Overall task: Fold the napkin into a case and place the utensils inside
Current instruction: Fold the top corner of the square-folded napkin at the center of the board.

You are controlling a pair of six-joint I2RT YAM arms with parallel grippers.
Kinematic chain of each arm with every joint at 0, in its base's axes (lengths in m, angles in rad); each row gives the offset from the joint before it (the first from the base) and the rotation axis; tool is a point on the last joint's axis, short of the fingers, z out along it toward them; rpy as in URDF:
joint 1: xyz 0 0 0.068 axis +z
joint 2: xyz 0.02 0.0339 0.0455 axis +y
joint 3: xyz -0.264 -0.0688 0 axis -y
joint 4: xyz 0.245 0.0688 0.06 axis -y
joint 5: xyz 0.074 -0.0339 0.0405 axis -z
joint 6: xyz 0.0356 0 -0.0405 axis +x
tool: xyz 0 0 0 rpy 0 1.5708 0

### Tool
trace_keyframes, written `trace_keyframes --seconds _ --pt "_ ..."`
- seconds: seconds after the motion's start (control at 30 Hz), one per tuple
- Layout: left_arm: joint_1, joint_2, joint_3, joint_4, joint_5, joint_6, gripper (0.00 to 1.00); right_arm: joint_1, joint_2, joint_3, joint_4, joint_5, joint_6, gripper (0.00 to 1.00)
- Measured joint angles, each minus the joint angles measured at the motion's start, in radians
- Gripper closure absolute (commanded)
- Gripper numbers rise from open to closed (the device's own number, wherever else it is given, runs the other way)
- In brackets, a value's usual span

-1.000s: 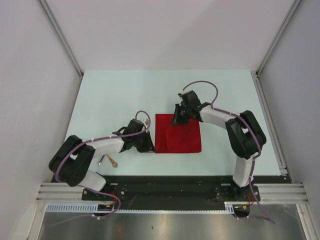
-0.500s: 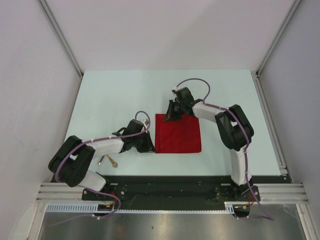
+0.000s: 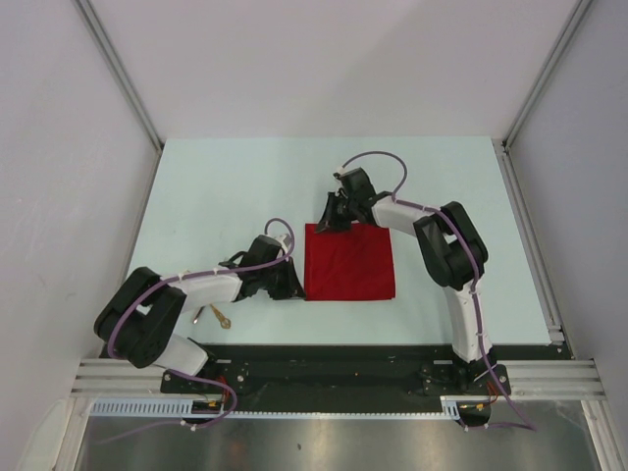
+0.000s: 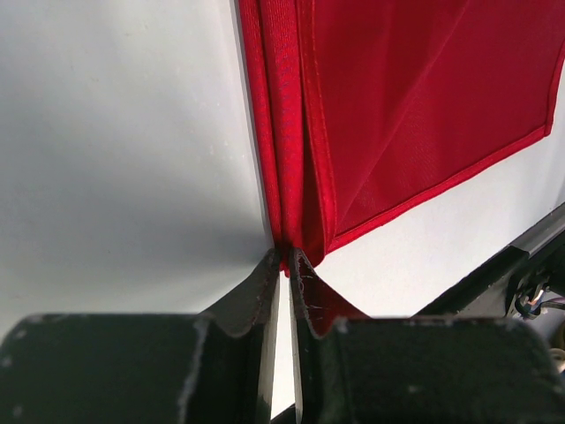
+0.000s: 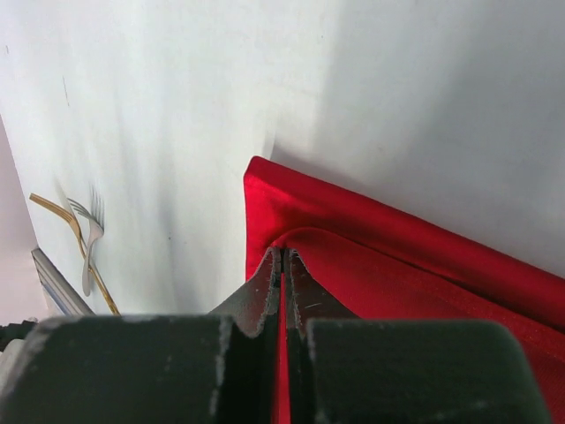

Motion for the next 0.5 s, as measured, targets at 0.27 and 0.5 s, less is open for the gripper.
trace_keyframes --seconds 0.27,0.5 --pt "0.000 -0.001 -0.002 0.005 0.001 0.000 0.86 -0.002 0.036 0.049 0.001 -0.006 0.012 0.98" --pt "0.000 -0.001 -0.002 0.005 0.001 0.000 0.87 -0.007 0.061 0.061 0.006 -0.016 0.021 0.93"
